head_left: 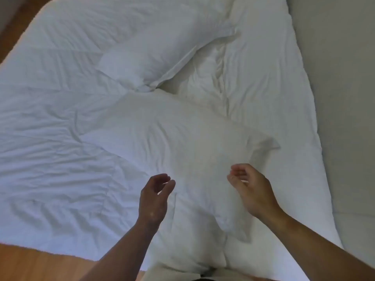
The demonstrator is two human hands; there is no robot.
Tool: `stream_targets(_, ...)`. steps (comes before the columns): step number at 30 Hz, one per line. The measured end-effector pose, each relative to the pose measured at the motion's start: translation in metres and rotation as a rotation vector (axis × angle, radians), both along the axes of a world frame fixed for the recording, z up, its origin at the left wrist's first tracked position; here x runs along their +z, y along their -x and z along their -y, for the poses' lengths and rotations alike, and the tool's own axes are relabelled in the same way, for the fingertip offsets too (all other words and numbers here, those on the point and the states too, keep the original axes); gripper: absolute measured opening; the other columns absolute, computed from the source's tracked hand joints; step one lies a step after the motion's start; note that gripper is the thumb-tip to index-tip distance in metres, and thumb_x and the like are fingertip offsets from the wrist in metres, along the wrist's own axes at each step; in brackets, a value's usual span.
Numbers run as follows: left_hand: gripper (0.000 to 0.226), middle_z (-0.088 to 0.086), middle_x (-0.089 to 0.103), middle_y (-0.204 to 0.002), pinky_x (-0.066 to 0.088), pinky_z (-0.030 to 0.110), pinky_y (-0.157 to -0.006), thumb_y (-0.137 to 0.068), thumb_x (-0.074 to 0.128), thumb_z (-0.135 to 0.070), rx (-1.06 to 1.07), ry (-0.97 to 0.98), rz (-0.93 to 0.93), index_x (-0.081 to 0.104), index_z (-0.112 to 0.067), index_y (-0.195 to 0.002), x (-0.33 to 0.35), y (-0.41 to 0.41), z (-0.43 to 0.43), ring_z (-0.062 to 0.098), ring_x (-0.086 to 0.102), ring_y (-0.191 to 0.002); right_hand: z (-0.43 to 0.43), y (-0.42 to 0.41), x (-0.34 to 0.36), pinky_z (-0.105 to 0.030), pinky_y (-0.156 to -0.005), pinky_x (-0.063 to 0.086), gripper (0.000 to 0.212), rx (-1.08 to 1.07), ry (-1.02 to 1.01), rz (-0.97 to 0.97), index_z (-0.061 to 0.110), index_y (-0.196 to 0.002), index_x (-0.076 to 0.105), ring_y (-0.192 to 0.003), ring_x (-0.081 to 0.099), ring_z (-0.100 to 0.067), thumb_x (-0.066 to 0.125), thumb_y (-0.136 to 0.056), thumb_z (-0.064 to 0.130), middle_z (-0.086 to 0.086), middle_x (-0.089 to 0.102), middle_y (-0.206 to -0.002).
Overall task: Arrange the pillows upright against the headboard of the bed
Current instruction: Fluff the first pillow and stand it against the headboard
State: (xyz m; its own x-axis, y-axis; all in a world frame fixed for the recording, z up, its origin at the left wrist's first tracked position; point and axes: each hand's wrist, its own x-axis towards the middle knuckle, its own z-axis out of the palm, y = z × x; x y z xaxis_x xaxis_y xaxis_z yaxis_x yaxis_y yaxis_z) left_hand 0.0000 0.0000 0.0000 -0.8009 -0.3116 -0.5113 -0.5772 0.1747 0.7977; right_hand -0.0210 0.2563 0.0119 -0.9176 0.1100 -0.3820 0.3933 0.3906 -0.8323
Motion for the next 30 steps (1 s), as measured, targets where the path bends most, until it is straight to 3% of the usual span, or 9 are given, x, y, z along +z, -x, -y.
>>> stream_targets(3,0.044,-0.009,0.066,-0.122,0.051,0.039,-0.096,-0.081,0.073,-0.044,0.082,0.046,0.043,0.059,-0.029,-0.120,-0.023,0.019,-0.005,0.013,0.065,-0.112,0.000,0.048,-0.019,-0.017,-0.083,0.052,0.027,0.100,-0.118,0.011,0.021,-0.115,0.067,-0.097,0.066,-0.001,0.074,-0.090,0.030,0.009,0.071,-0.109)
stream_targets(6,0.075,-0.001,0.052,-0.140,0.045,0.036,-0.092,-0.081,0.075,-0.049,0.150,0.060,0.164,0.041,-0.026,-0.144,-0.053,0.037,-0.009,0.022,0.058,-0.122,0.004,0.102,-0.045,-0.030,-0.095,0.051,0.042,0.238,-0.274,0.006,0.020,-0.125,0.063,-0.104,0.065,-0.011,0.073,-0.089,0.039,0.003,0.068,-0.119)
stream_targets(9,0.110,0.010,0.034,-0.156,0.041,0.049,-0.108,-0.070,0.074,-0.065,0.200,0.101,0.229,0.018,-0.030,-0.157,-0.084,0.054,-0.005,0.031,0.044,-0.138,0.007,0.157,-0.074,-0.031,-0.103,0.044,0.062,0.388,-0.434,0.045,0.021,-0.140,0.053,-0.124,0.058,-0.020,0.069,-0.088,0.051,-0.005,0.057,-0.138)
stream_targets(11,0.118,0.014,0.027,-0.159,0.037,0.054,-0.112,-0.067,0.075,-0.069,0.272,0.096,0.255,0.009,-0.032,-0.158,-0.100,0.067,-0.002,0.034,0.037,-0.143,0.010,0.190,-0.089,-0.035,-0.110,0.040,0.075,0.431,-0.501,0.068,0.023,-0.147,0.045,-0.135,0.050,-0.024,0.066,-0.086,0.060,-0.006,0.049,-0.148)
stream_targets(17,0.118,0.005,0.026,-0.163,0.033,0.045,-0.112,-0.065,0.078,-0.067,0.467,-0.053,0.236,0.005,-0.046,-0.155,-0.137,0.099,0.011,0.031,0.037,-0.144,0.023,0.254,-0.131,-0.045,-0.118,0.032,0.101,0.532,-0.583,0.088,0.033,-0.155,0.032,-0.147,0.033,-0.021,0.055,-0.072,0.086,0.005,0.034,-0.161)
stream_targets(22,0.120,0.010,0.036,-0.157,0.037,0.047,-0.109,-0.058,0.075,-0.076,0.524,-0.055,0.264,0.003,-0.054,-0.151,-0.159,0.116,0.008,0.036,0.045,-0.136,0.024,0.287,-0.158,-0.043,-0.115,0.038,0.123,0.484,-0.439,0.211,0.042,-0.157,0.025,-0.142,0.043,-0.021,0.063,-0.053,0.096,0.005,0.040,-0.159)
stream_targets(27,0.120,0.009,0.043,-0.152,0.041,0.053,-0.108,-0.054,0.074,-0.079,0.539,-0.036,0.258,0.004,-0.057,-0.148,-0.171,0.118,0.004,0.036,0.051,-0.130,0.026,0.288,-0.170,-0.034,-0.102,0.044,0.112,0.449,-0.384,0.212,0.048,-0.149,0.037,-0.127,0.056,-0.019,0.071,-0.051,0.091,0.011,0.058,-0.140)
stream_targets(30,0.114,0.002,0.052,-0.145,0.044,0.052,-0.108,-0.055,0.078,-0.072,0.559,-0.053,0.199,0.013,-0.057,-0.147,-0.167,0.113,0.004,0.033,0.055,-0.126,0.028,0.279,-0.167,-0.032,-0.094,0.043,0.109,0.418,-0.399,0.176,0.041,-0.148,0.043,-0.124,0.057,-0.021,0.072,-0.054,0.087,0.008,0.059,-0.140)
